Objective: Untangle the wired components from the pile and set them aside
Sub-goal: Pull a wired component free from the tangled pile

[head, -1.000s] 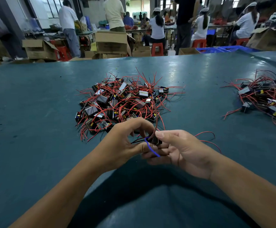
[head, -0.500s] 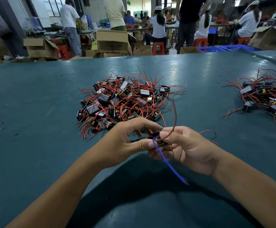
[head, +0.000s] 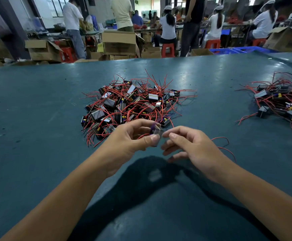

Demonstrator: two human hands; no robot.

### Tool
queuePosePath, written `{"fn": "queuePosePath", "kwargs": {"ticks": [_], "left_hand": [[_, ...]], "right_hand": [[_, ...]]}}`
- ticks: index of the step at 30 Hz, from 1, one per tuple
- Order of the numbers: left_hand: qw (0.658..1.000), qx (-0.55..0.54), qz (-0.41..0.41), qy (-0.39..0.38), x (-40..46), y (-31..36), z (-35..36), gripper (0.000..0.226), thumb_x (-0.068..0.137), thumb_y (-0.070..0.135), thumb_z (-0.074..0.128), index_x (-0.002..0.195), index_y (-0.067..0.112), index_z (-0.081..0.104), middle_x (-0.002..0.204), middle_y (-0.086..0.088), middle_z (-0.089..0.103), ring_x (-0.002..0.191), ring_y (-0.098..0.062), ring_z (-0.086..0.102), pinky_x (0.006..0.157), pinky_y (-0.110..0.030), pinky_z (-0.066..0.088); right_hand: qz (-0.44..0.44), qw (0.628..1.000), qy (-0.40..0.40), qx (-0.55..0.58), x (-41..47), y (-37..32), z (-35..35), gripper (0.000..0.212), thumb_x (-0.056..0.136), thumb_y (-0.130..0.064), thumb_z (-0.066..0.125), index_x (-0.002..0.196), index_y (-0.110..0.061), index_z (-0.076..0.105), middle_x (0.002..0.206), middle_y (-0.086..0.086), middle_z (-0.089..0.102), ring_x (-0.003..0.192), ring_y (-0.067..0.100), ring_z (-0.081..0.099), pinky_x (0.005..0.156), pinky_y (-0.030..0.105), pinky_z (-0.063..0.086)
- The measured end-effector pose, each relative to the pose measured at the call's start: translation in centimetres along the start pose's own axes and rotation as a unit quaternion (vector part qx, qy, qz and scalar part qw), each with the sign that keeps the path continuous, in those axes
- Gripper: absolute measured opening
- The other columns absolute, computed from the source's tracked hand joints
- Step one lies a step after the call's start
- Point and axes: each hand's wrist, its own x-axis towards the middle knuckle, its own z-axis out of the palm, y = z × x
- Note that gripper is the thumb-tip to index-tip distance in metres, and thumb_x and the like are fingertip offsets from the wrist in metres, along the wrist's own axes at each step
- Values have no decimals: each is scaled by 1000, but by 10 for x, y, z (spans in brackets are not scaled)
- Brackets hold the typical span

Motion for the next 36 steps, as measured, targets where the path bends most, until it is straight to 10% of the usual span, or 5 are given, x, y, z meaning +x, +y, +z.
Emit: {"fn": "queuePosePath", "kwargs": {"ticks": [6,15,26,36], "left_hand": [[993,-87,-50,54,3,-5,4,39,67,19,80,100,11,62,88,-10,73,77,-15,71,64,-23,53],[982,-136,-86,96,5,-14,12,33,72,28,77,97,10,67,83,-10,74,63,-19,71,57,-24,57],[985,-148,-93,15,2,-12,9,24,93,6,63,115,-4,65,104,-21,74,92,-29,75,72,-29,60],[994,-72,-42,76,5,-16,12,13,88,-2,68,83,9,74,79,-13,75,71,-21,73,70,-31,60]], "right_hand": [[-202,935,41,-290,-5,8,-3,17,95,-18,60,110,-26,63,90,-14,69,87,8,66,70,25,53],[-241,915,4,-325,-4,7,-2,29,93,-33,61,120,-23,59,95,-21,64,90,2,63,76,13,45],[-288,886,16,-364,3,8,-8,28,87,-14,76,113,-17,64,103,-10,67,95,5,62,82,15,45],[-280,898,0,-340,3,8,-12,29,88,-35,71,114,-24,64,104,-17,67,98,2,63,83,11,44]]}}
